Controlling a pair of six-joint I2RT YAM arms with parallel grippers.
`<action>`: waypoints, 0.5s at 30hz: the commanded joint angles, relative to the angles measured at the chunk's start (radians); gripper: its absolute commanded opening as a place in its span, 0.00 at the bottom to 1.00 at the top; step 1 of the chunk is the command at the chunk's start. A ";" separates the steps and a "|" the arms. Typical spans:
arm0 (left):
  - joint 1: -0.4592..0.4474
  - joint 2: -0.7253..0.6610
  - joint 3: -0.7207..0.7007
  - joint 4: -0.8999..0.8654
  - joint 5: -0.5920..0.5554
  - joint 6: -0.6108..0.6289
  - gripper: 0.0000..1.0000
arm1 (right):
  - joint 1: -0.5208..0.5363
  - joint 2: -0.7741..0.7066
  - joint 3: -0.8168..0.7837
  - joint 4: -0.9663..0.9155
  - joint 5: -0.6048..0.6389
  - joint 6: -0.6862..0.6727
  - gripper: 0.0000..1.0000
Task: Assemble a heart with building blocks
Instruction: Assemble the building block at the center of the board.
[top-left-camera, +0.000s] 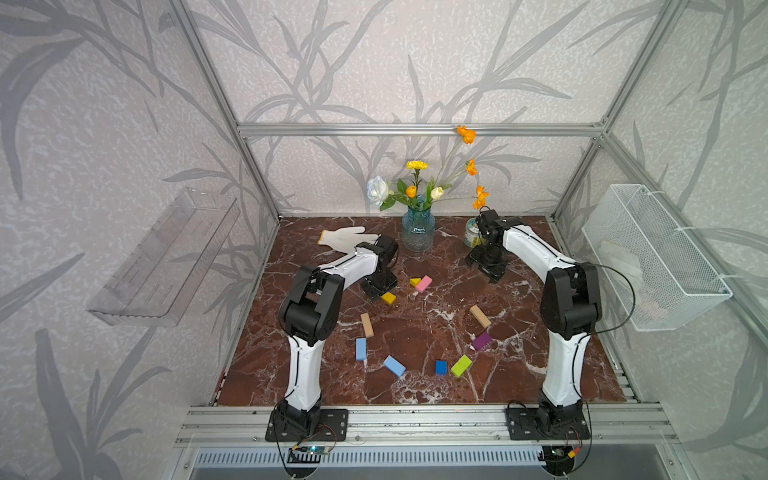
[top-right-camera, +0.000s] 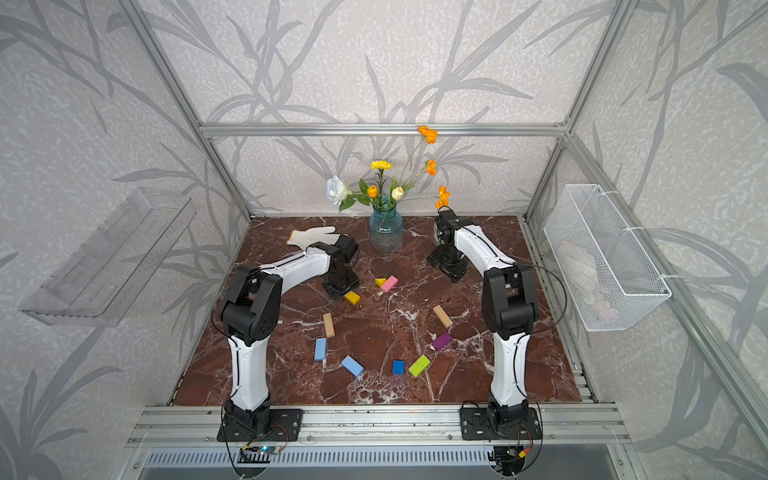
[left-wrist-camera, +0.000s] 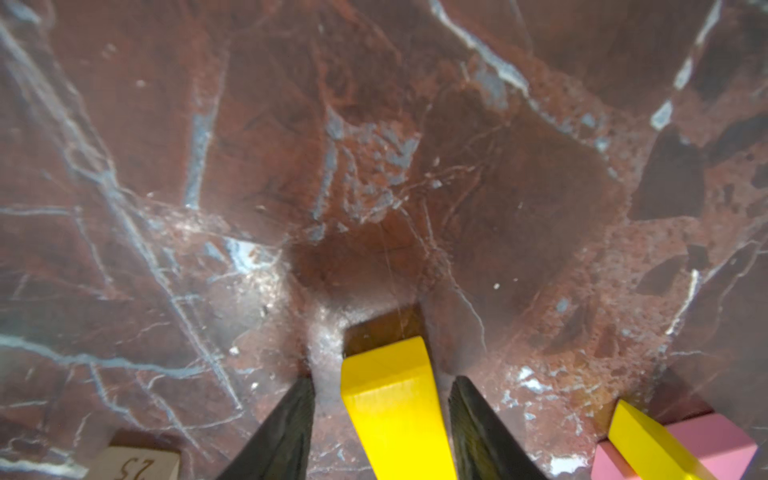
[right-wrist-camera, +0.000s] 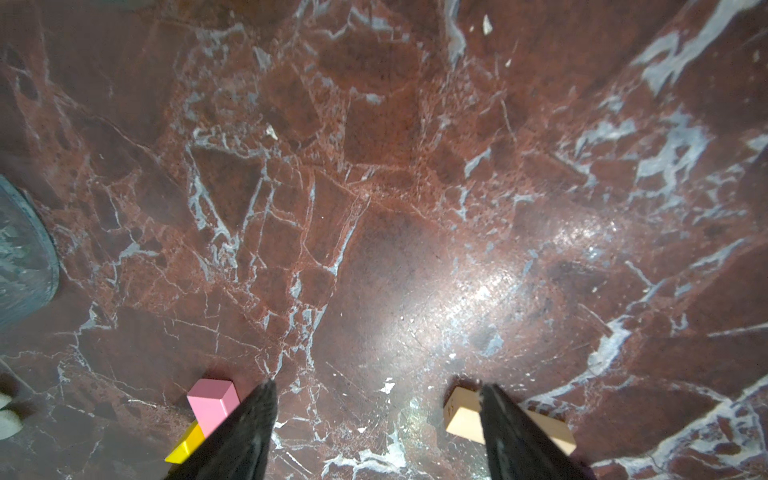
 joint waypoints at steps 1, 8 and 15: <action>0.004 0.026 0.013 -0.029 -0.020 -0.004 0.51 | -0.009 -0.035 -0.006 -0.007 -0.001 -0.009 0.78; 0.007 0.031 -0.030 0.014 0.016 -0.043 0.37 | -0.011 -0.043 0.001 -0.010 -0.001 -0.009 0.78; 0.001 0.030 0.009 0.013 0.012 -0.090 0.31 | -0.017 -0.053 -0.002 -0.010 0.005 -0.012 0.76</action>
